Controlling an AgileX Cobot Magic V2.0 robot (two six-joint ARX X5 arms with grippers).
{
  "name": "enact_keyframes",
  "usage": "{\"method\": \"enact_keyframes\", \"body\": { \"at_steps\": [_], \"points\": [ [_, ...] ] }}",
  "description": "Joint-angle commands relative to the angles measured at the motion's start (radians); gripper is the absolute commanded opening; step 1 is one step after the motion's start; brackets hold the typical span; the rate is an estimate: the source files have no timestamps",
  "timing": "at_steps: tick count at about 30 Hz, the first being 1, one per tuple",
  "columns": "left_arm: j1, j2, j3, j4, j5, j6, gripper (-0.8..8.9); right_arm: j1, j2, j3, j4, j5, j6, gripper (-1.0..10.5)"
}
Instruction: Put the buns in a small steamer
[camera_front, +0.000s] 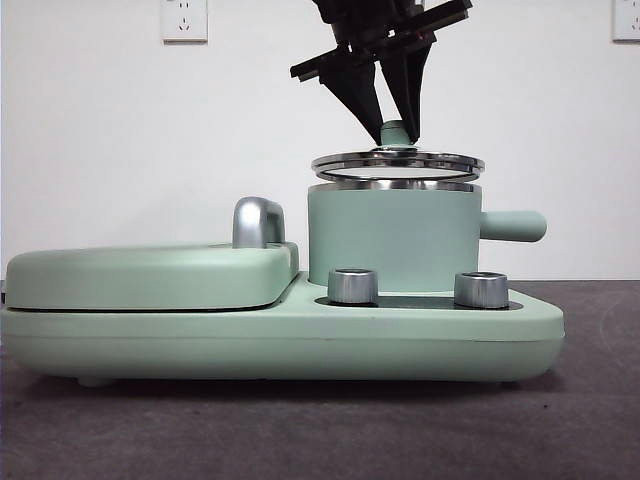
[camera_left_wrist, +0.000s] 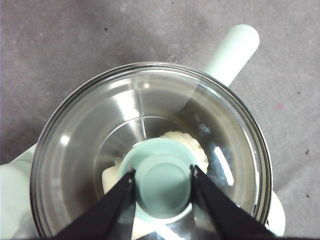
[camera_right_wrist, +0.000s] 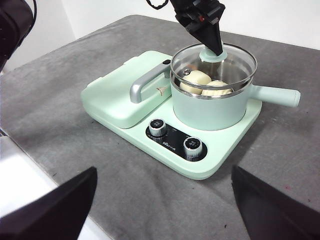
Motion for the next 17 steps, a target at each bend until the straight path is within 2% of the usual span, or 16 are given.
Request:
{"method": "enact_keyframes", "body": {
  "at_steps": [1, 12, 14, 17],
  "points": [
    [-0.006, 0.025, 0.014, -0.043, 0.001, 0.000, 0.15, 0.005, 0.000, 0.010, 0.013, 0.001, 0.014, 4.3],
    [-0.006, 0.061, 0.014, -0.045, 0.000, -0.002, 0.15, 0.005, 0.000, 0.010, 0.013, 0.007, 0.018, 4.3],
    [-0.006, 0.061, 0.014, -0.045, -0.038, -0.002, 0.15, 0.005, 0.000, 0.010, 0.013, 0.007, 0.018, 4.3],
    [-0.005, 0.061, 0.014, -0.046, -0.040, -0.002, 0.15, 0.005, 0.000, 0.010, 0.013, 0.007, 0.018, 4.3]
  ]
}}
